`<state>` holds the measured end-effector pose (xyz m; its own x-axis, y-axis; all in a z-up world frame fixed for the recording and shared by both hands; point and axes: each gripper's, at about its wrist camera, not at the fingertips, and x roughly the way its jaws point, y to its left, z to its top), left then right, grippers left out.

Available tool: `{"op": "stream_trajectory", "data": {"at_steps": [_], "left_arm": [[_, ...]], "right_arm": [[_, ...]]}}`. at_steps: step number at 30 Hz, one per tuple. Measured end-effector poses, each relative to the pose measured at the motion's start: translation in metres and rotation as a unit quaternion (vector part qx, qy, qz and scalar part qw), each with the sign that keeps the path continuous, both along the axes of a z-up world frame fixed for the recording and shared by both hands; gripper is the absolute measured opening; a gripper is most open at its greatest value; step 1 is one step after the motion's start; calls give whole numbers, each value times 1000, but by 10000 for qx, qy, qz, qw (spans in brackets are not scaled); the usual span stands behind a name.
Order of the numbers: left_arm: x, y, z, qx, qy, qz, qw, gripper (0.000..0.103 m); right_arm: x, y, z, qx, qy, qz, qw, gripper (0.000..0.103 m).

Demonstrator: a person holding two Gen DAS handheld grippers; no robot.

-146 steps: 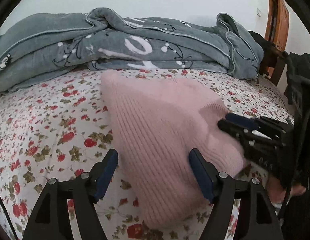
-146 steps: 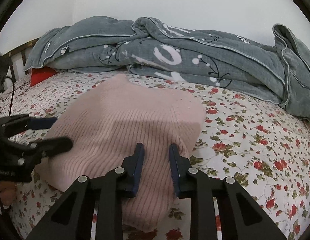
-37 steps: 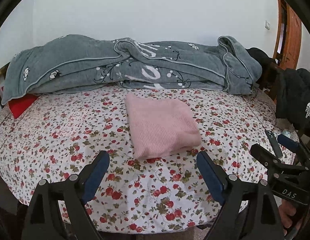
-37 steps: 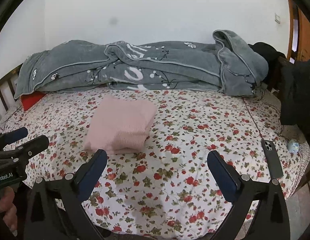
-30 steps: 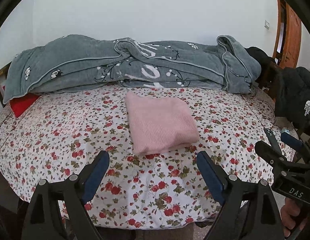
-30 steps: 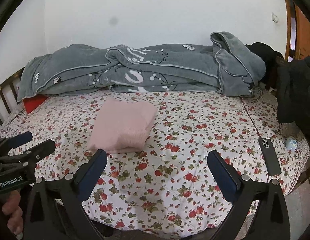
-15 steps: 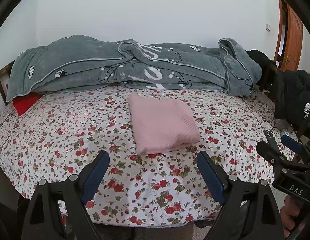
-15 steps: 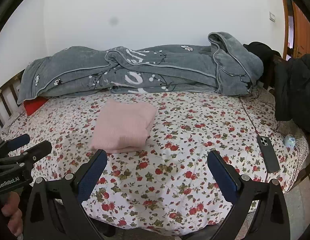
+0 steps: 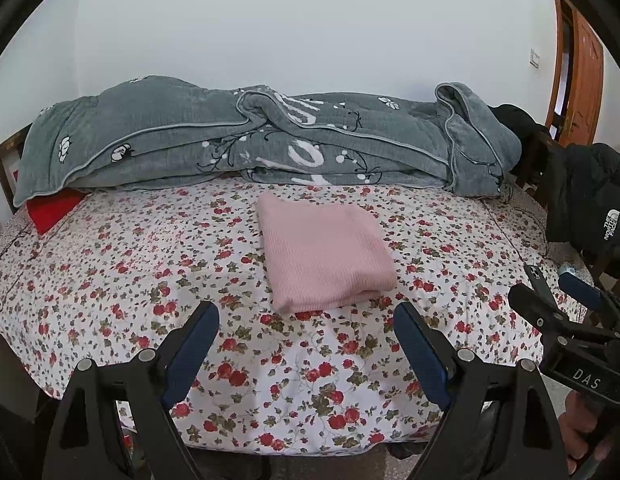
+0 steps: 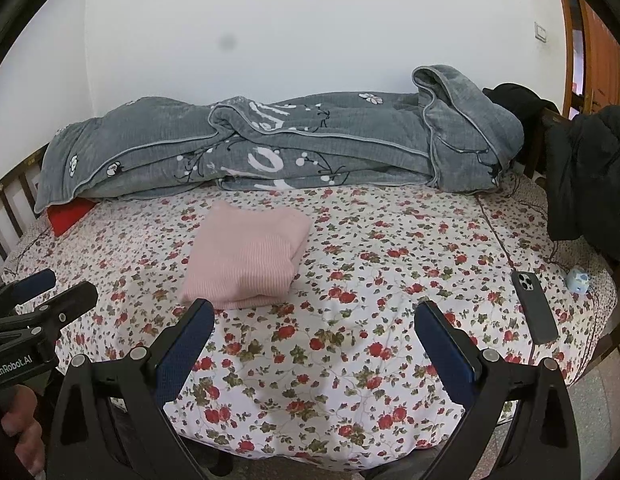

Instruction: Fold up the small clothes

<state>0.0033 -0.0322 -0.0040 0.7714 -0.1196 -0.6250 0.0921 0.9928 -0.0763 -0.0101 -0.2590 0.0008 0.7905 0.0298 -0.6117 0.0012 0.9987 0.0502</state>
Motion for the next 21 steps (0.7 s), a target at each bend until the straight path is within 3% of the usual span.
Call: {"op": "stream_trajectory", "data": {"at_steps": [21], "left_arm": [[-1, 1, 2, -9, -12, 4, 10000, 89]], "right_arm": [[-2, 1, 3, 56, -4, -20, 10000, 99]]}}
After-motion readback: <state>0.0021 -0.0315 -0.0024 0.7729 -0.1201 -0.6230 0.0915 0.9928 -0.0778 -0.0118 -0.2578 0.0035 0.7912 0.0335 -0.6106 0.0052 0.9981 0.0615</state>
